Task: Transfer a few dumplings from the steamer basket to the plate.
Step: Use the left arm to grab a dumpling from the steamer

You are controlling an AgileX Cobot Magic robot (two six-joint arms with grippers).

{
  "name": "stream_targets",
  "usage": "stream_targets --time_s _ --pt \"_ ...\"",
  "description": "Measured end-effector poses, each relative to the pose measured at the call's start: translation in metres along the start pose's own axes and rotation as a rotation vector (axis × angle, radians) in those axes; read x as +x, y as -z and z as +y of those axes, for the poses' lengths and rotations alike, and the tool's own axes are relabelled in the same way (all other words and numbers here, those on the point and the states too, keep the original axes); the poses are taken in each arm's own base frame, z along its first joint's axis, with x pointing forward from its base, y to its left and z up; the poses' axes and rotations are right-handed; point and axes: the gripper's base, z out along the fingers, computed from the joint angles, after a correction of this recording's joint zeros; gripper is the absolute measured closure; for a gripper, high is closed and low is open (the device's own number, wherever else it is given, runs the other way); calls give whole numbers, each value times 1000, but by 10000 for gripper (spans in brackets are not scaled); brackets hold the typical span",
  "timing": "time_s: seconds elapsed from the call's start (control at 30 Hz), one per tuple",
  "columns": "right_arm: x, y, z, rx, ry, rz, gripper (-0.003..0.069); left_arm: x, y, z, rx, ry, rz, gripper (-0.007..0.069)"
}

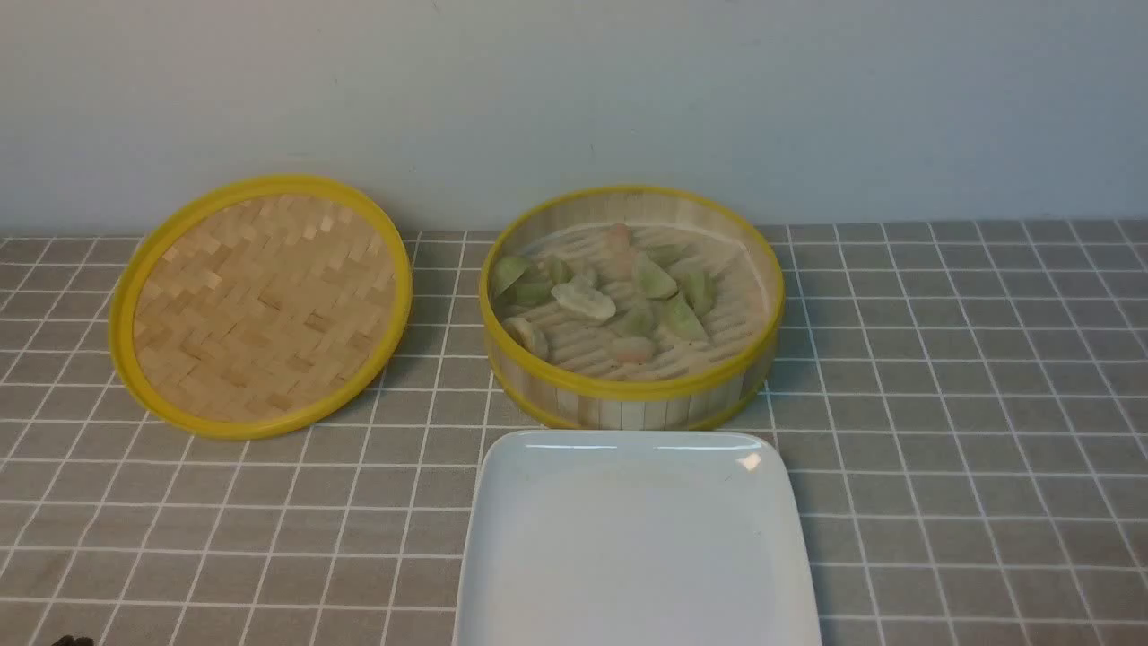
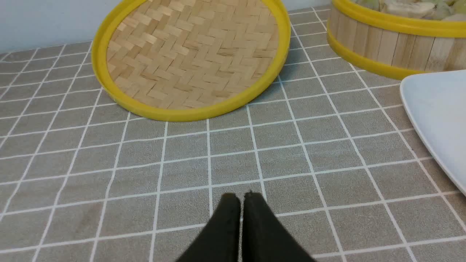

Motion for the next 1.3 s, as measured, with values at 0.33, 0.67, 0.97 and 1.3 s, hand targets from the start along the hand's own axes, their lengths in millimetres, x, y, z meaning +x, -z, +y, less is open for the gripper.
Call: stream_targets --time_s 0.33,0.67,0.97,1.3 --pt "0 0 0 0 0 0 673 0 0 0 0 0 0 629" --pt "0 0 0 0 0 0 673 0 0 0 0 0 0 629" --pt "0 0 0 0 0 0 673 -1 0 0 1 5 -10 629" --pt "0 0 0 0 0 0 673 -38 8 6 3 328 -438 629"
